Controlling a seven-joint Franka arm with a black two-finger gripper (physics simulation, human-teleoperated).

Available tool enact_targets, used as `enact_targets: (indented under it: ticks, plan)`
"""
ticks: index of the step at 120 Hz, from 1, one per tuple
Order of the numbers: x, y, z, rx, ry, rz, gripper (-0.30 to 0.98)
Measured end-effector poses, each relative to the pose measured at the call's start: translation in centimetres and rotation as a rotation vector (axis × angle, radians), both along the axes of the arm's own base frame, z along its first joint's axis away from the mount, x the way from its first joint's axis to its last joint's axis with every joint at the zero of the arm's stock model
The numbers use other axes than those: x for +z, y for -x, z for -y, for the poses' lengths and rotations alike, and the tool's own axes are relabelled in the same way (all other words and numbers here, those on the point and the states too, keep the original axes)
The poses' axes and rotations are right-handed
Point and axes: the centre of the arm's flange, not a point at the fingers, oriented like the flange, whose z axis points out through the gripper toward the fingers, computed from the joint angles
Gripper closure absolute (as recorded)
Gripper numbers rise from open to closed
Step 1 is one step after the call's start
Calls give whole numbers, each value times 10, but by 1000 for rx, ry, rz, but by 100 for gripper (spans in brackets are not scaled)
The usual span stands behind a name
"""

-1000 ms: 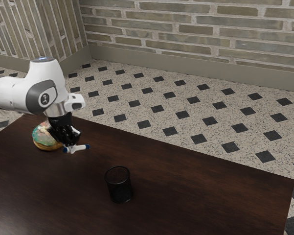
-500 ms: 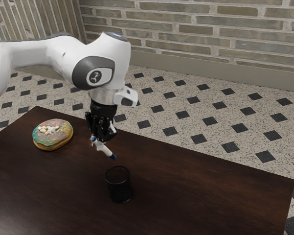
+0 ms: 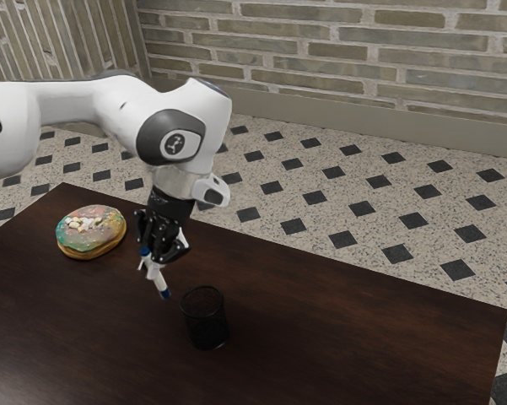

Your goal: Put the marker into the pen holder.

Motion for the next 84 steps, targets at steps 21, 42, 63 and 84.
enact_targets:
  ticks: [21,42,63,84]
  plan:
    - [-6,-10,22,-21,-5,-3,76]
    - [-12,-13,29,-22,1,-6,75]
    - [-16,-25,34,-23,14,5,75]
    - [-25,-27,36,-21,15,-3,75]
